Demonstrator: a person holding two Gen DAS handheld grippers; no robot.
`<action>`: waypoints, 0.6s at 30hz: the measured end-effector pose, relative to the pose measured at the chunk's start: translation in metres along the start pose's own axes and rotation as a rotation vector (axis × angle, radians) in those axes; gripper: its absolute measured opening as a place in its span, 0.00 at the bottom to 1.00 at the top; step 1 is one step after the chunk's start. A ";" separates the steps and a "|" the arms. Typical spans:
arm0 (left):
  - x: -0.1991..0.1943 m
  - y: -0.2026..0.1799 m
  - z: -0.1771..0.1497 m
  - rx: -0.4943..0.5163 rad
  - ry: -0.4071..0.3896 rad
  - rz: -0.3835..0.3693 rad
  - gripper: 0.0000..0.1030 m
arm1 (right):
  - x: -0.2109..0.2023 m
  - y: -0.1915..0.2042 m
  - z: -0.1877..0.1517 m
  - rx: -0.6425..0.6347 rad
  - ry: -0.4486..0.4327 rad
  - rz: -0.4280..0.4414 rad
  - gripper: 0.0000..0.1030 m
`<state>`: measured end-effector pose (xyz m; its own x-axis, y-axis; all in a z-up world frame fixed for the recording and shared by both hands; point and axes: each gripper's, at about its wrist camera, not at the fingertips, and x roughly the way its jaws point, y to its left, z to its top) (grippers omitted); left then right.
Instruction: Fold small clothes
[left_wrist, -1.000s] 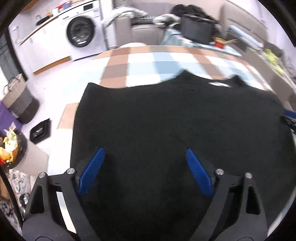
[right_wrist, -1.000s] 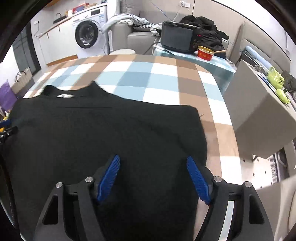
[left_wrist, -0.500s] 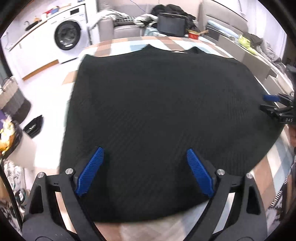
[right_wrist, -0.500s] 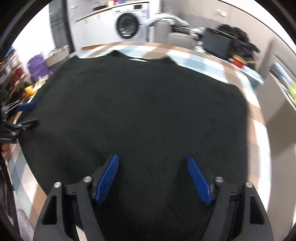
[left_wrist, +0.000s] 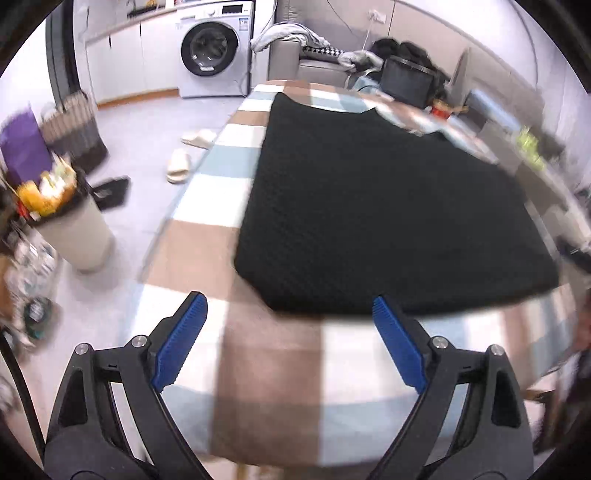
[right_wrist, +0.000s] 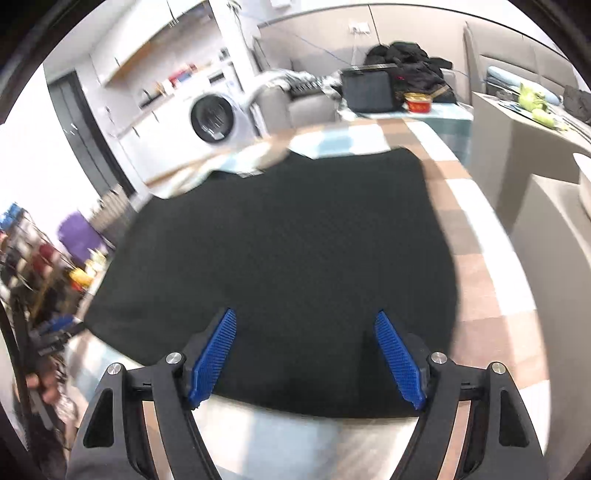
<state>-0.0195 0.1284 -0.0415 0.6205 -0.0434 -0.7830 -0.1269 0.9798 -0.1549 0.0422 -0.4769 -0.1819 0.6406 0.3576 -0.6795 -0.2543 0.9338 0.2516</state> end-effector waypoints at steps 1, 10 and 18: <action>-0.003 0.001 -0.002 -0.022 0.009 -0.050 0.83 | 0.001 0.006 0.000 -0.007 -0.003 0.013 0.78; 0.019 -0.001 -0.001 -0.217 0.019 -0.188 0.83 | 0.017 0.026 0.003 -0.041 0.003 0.072 0.78; 0.043 -0.030 0.015 -0.239 -0.115 -0.024 0.82 | 0.027 0.022 0.009 -0.022 0.012 0.072 0.78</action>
<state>0.0230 0.1002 -0.0616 0.7074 -0.0305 -0.7061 -0.2817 0.9041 -0.3213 0.0602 -0.4470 -0.1886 0.6115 0.4232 -0.6685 -0.3154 0.9053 0.2846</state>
